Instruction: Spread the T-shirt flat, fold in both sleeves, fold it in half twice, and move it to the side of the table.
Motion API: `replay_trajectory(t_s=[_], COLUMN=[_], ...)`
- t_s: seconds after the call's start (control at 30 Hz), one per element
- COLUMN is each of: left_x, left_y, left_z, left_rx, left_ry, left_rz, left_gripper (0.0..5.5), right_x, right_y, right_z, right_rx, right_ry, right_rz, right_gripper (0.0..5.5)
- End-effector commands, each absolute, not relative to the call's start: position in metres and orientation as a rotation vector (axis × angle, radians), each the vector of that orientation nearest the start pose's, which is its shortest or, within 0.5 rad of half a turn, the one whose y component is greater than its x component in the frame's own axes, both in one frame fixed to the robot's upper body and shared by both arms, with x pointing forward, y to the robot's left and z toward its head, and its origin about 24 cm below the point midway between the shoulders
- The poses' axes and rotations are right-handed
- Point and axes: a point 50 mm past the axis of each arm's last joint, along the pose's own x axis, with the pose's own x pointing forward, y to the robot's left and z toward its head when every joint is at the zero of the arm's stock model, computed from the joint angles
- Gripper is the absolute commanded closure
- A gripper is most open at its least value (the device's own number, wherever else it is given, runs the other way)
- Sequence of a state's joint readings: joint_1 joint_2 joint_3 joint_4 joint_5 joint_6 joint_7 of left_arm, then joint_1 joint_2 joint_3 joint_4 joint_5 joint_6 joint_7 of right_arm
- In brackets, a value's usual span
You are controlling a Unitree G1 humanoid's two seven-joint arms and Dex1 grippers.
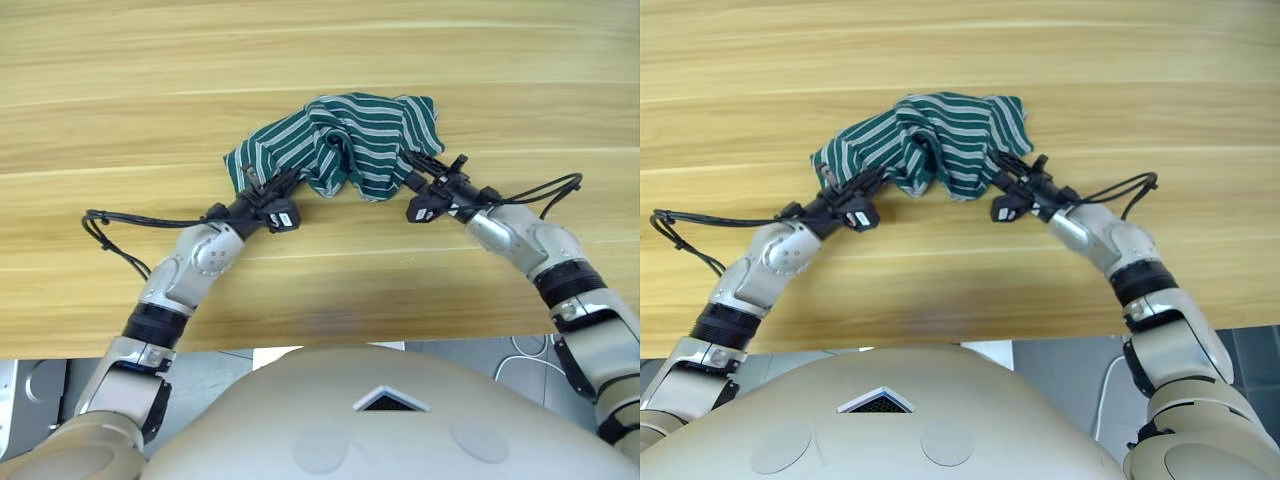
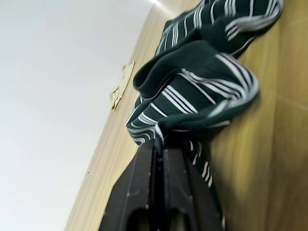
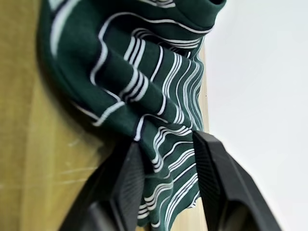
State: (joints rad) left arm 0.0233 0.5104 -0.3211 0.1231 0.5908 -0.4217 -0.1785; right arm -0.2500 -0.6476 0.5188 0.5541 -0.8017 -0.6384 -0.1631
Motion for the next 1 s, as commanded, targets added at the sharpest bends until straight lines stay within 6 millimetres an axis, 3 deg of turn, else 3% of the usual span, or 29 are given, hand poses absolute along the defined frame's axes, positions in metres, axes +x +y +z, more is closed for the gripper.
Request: replay_trajectory(t_s=[0.03, 0.27, 0.5, 0.57, 0.67, 0.73, 0.8, 0.9, 1.0], left_x=[0.222, 0.221, 0.227, 0.227, 0.209, 0.189, 0.171, 0.160, 0.175], left_y=[0.170, 0.171, 0.168, 0.173, 0.177, 0.182, 0.187, 0.201, 0.214], left_z=[0.021, 0.029, 0.058, 0.076, 0.091, 0.099, 0.098, 0.110, 0.130], left_rx=[1.003, 0.944, 0.788, 0.668, 0.511, 0.368, 0.300, 0.239, 0.222], left_ry=[-0.127, -0.164, -0.306, -0.389, -0.476, -0.523, -0.507, -0.526, -0.605], left_rz=[-0.646, -0.618, -0.531, -0.487, -0.564, -0.671, -0.783, -0.830, -0.794], left_gripper=[5.50, 5.50, 5.50, 5.50, 5.50, 5.50, 5.50, 5.50, 5.50], right_x=[0.218, 0.223, 0.224, 0.222, 0.210, 0.190, 0.168, 0.154, 0.166], right_y=[-0.196, -0.194, -0.192, -0.190, -0.194, -0.208, -0.220, -0.231, -0.230], right_z=[-0.039, -0.038, -0.036, -0.018, 0.034, 0.073, 0.100, 0.119, 0.139], right_rx=[-1.331, -1.315, -1.269, -1.131, -0.789, -0.583, -0.454, -0.345, -0.264], right_ry=[-0.098, -0.116, -0.132, -0.209, -0.428, -0.580, -0.682, -0.761, -0.859], right_rz=[0.893, 0.864, 0.863, 0.823, 0.709, 0.654, 0.646, 0.641, 0.624], right_gripper=[4.31, 5.09, 5.49, 5.49, 5.49, 5.49, 5.49, 5.49, 5.49])
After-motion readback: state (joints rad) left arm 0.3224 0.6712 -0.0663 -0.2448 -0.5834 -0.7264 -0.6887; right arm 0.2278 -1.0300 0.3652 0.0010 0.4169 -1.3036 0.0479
